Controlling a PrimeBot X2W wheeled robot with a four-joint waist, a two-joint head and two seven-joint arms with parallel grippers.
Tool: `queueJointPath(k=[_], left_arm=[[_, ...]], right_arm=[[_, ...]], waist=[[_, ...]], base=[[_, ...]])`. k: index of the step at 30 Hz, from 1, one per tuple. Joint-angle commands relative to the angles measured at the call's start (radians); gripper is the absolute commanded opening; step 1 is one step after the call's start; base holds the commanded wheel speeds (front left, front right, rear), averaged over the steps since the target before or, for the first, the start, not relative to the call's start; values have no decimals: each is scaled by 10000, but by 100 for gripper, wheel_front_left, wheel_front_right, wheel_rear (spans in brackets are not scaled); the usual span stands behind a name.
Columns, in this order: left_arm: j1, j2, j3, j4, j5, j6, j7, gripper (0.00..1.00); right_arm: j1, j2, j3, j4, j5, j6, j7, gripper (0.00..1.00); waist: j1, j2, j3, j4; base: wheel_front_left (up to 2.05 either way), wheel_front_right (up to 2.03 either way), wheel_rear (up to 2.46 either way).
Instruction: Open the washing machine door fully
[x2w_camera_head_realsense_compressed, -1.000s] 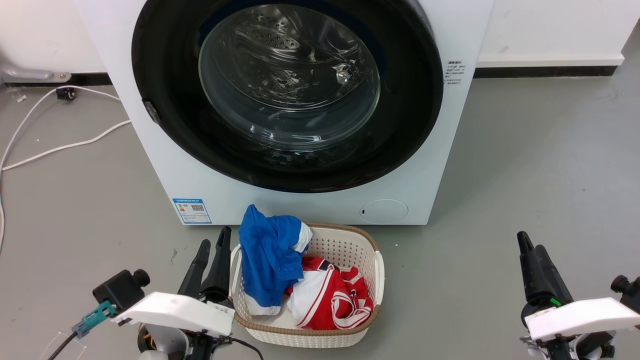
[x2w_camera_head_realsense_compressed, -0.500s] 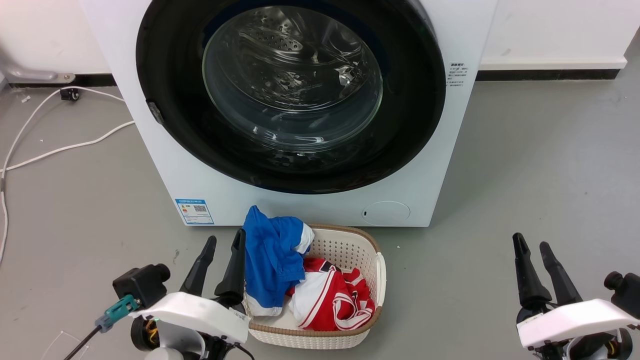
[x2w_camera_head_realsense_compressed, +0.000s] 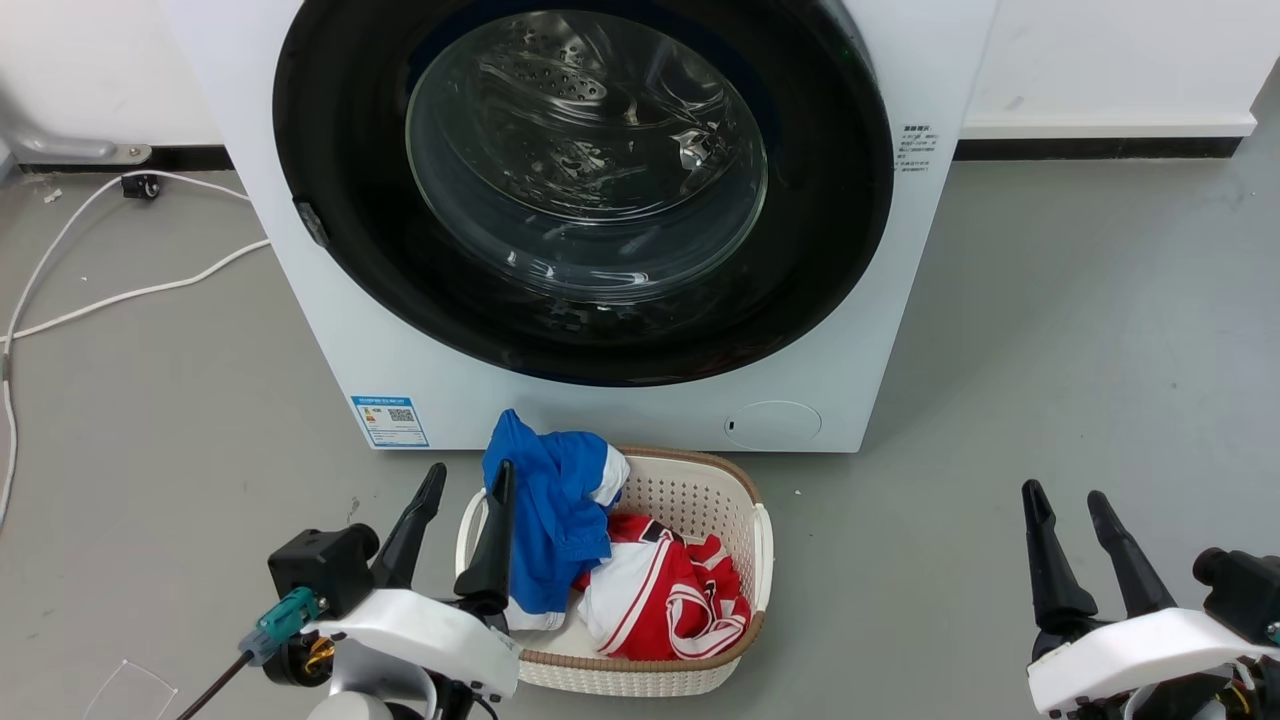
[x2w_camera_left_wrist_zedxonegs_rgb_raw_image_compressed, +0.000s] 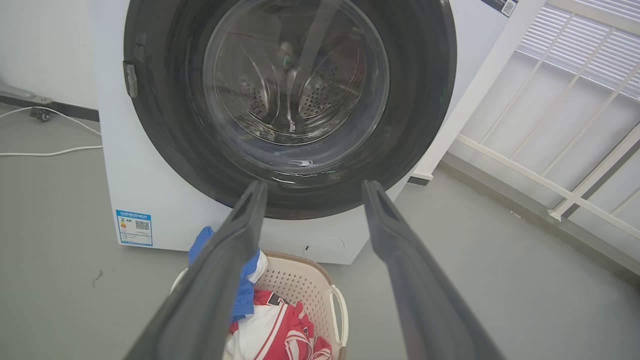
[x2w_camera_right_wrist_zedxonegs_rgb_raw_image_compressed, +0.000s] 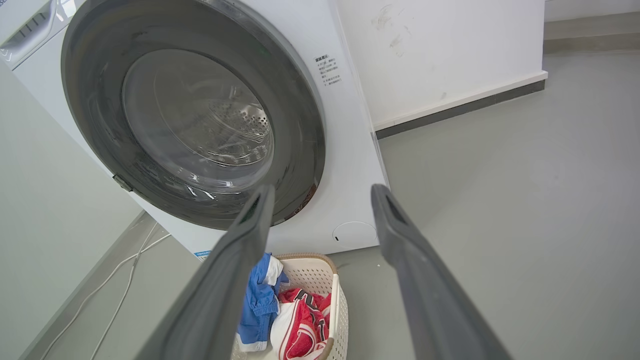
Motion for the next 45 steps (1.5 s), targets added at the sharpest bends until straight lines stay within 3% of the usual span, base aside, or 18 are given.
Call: queueJointPath(k=[1, 15, 29, 45], left_arm=[[-251, 43, -66, -47, 242, 47, -102, 100], [-289, 153, -212, 192, 1467, 365, -447, 100], [-260, 162, -78, 466, 2557, 570, -753, 100], [-180, -73, 96, 593, 3577, 393, -1059, 100]], right_arm=[[50, 17, -29, -139, -297, 14, -6, 100], [197, 65, -68, -325, -1684, 18, -85, 100], [376, 78, -66, -395, -2346, 20, -288, 100], [451, 89, -22, -395, -3282, 22, -533, 100]], waist=[[0, -1, 12, -6], [0, -1, 67, -32], [0, -1, 74, -129], [0, -1, 74, -138]], base=[[0, 0, 0], [0, 0, 0], [0, 0, 0], [0, 0, 0]])
